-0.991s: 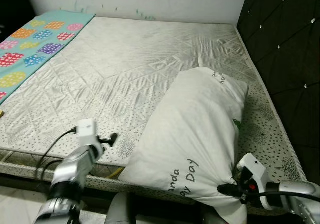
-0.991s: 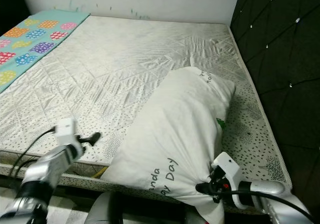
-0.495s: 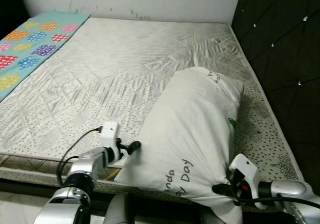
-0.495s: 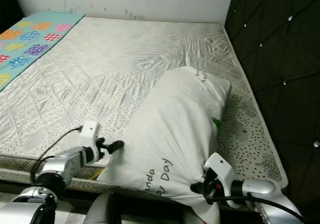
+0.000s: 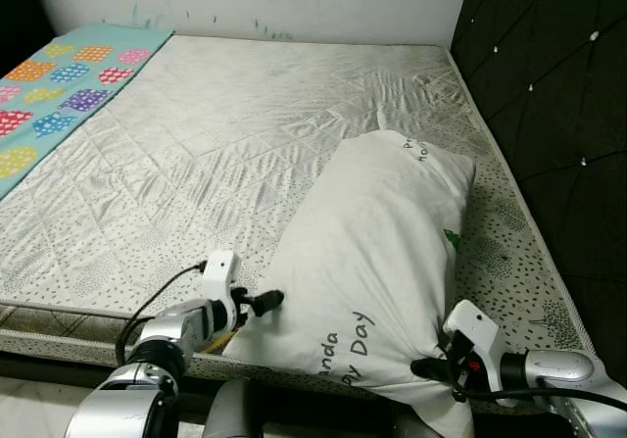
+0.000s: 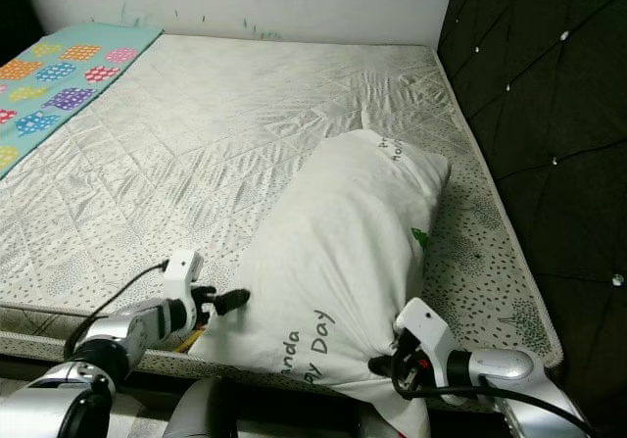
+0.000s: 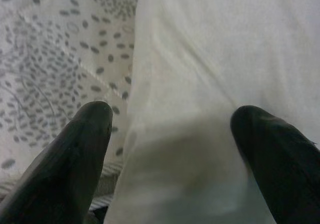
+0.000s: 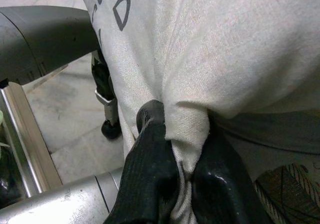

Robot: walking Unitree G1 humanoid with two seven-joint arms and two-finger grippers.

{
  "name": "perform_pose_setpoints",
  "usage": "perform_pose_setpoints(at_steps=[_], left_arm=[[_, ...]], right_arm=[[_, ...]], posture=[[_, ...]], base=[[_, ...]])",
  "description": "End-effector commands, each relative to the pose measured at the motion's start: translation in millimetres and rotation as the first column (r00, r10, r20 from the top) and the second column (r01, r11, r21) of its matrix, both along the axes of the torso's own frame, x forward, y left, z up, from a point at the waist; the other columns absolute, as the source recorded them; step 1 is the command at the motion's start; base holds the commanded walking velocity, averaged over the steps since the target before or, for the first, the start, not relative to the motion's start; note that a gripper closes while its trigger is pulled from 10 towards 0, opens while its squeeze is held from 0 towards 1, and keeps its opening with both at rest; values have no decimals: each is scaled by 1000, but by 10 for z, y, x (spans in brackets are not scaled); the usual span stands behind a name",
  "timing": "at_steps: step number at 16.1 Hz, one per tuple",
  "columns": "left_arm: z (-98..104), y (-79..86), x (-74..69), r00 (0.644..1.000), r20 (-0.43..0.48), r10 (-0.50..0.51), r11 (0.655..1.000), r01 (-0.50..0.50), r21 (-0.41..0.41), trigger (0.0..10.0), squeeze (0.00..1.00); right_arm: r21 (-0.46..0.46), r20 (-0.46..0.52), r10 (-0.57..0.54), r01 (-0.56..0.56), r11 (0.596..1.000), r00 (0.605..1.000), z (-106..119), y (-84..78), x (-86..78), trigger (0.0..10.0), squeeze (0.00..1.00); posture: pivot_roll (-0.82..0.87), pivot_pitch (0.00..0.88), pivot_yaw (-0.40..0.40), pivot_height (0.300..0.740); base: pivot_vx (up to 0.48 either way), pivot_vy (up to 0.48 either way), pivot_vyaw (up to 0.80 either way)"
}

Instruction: Clean up the room

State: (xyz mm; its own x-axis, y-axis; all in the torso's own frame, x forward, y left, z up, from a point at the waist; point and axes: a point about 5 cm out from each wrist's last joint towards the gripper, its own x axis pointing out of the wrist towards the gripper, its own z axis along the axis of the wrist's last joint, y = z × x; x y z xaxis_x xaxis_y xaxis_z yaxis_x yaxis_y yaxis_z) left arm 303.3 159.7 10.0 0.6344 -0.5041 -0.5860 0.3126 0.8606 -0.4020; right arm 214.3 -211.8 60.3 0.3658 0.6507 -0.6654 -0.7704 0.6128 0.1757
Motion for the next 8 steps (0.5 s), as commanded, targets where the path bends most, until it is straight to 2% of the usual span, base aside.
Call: perform_pose_setpoints(at_steps=[1, 4, 8], left_arm=[[-46, -2, -48, 1000, -23, -20, 1000, 20, -3, 10000, 0], [70, -107, 40, 997, 4, -71, 994, 71, -81, 10000, 0], [-13, -118, -41, 994, -50, -99, 992, 95, -80, 10000, 0]], right_arm=[[30, -22, 59, -58, 998, 998, -30, 90, -64, 0, 0], [22, -10, 58, -58, 998, 998, -24, 91, -44, 0, 0], [24, 3, 56, -56, 998, 998, -11, 113, -29, 0, 0]], posture=[[-200, 0, 16, 617], [-200, 0, 16, 617], [-225, 0, 20, 617]], base=[[0, 0, 0], [0, 0, 0], [0, 0, 0]])
